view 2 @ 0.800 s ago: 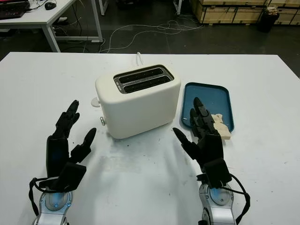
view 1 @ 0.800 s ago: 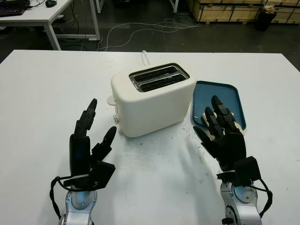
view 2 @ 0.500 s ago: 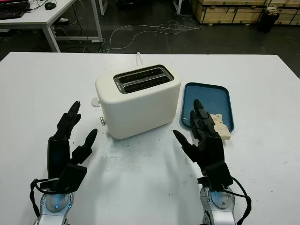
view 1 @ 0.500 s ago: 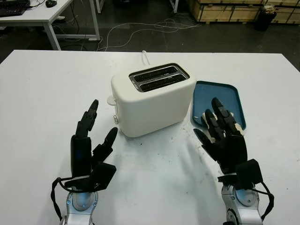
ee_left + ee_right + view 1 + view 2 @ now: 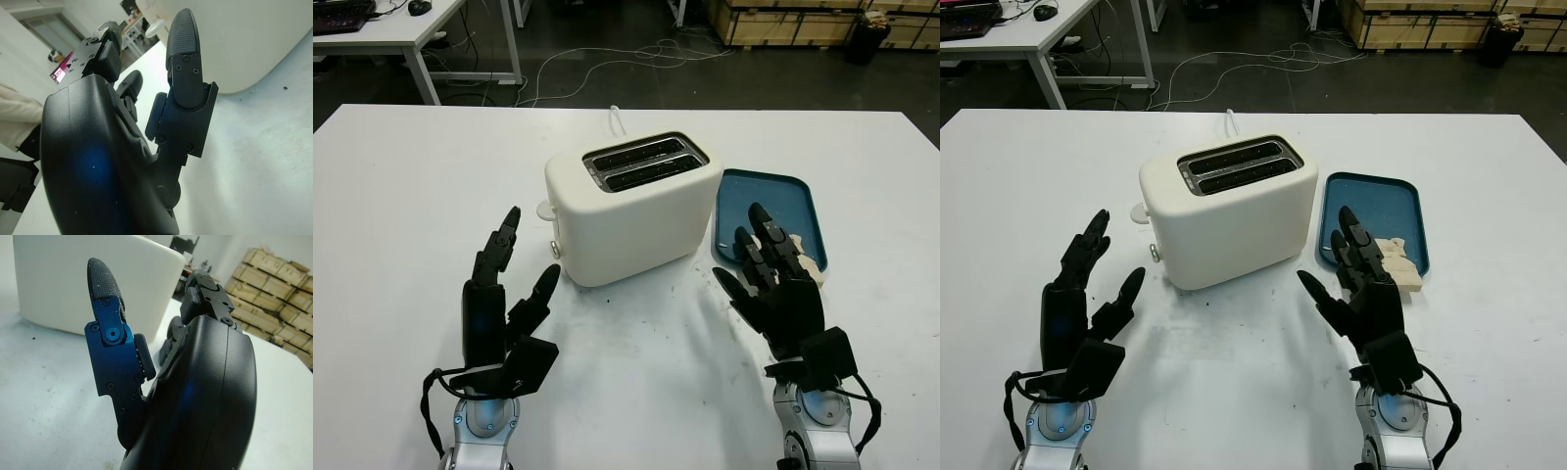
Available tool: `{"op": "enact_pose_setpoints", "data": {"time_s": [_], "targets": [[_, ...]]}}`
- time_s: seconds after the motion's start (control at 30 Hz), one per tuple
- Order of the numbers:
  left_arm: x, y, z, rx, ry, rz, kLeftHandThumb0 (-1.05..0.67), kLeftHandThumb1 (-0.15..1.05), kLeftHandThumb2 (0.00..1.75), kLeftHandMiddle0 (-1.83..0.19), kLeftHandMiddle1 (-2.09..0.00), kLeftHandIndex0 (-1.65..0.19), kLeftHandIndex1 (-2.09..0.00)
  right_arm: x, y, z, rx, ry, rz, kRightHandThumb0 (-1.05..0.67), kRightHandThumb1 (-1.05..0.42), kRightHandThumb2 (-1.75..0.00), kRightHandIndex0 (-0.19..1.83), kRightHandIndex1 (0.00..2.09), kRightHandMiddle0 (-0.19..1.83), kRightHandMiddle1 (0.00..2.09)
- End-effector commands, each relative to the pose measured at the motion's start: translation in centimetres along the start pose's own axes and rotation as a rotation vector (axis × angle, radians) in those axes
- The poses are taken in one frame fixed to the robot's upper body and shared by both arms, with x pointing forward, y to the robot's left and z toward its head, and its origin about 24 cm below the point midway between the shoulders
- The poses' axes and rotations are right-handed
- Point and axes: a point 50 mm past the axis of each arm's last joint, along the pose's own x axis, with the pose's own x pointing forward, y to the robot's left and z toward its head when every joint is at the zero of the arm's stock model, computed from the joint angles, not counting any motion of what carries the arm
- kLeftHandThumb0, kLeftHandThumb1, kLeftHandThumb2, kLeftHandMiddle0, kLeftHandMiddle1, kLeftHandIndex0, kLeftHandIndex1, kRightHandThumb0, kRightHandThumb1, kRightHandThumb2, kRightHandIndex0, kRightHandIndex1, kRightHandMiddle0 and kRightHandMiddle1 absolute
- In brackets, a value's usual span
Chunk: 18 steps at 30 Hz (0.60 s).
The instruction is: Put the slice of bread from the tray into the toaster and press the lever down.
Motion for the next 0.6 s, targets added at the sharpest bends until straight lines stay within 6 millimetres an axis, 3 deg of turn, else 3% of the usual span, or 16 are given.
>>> {"op": "enact_pose_setpoints", "data": {"time_s": [0.0,0.27,0.57], "targets": [[0.1,0.1,0.2,-0.004,-0.010,-0.005,-0.66,0.92,0.40,-0.07,-0.70,-0.30,-0.04,-0.1,0.0,0.2,0.000,-0.009,-0.007,-0.56,-0.92,-0.05,0.20,0.01,0.20,0.01],[0.1,-0.1,0.2,0.000,-0.008,-0.006,-0.67,0.92,0.40,-0.08,-0.70,-0.31,-0.04,-0.5,-0.4,0.9,-0.044,-0.058,0.006,-0.53,-0.92,-0.05,0.15,0.00,0.20,0.00],[0.2,-0.4,0.0,-0.003,-0.006,-0.010,-0.68,0.92,0.39,-0.08,-0.69,-0.32,-0.04,-1.3,-3.5,3.3,-0.276,-0.199,-0.041,-0.53,-0.92,-0.03,0.24,0.02,0.26,0.01]]}}
